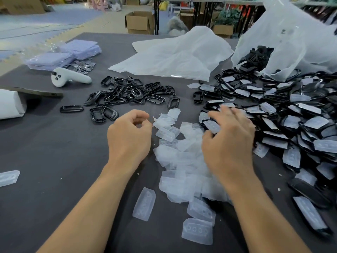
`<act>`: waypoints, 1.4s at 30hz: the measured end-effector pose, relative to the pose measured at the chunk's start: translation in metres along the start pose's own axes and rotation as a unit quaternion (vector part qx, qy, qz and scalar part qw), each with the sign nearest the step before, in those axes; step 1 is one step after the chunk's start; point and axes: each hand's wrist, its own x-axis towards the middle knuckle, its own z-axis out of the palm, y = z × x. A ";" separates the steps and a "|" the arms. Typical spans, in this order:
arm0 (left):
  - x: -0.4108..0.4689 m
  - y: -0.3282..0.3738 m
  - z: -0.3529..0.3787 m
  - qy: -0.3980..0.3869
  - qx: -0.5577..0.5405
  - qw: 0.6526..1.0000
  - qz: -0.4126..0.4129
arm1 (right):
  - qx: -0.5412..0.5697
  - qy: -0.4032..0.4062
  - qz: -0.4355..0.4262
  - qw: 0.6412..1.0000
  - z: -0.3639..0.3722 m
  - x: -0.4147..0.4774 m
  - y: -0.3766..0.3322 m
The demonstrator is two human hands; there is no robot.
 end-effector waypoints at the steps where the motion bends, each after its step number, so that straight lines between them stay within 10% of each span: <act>1: 0.004 -0.001 0.001 0.001 0.030 0.999 0.023 | 0.010 -0.017 -0.019 1.000 0.003 -0.004 -0.004; 14: 0.053 -0.028 -0.020 -0.034 0.346 0.934 0.076 | 0.027 -0.188 -0.113 0.975 0.026 -0.019 -0.020; 27: 0.044 -0.035 -0.028 -0.061 0.280 0.956 0.068 | 0.055 -0.201 -0.091 0.974 0.026 -0.018 -0.014; 32: 0.042 -0.032 -0.035 -0.111 0.099 0.988 0.046 | 0.064 -0.180 -0.067 0.979 0.021 -0.020 -0.011; 42: -0.007 0.007 -0.023 -0.016 -0.044 0.994 0.097 | 0.072 -0.100 0.003 0.992 -0.011 -0.013 0.005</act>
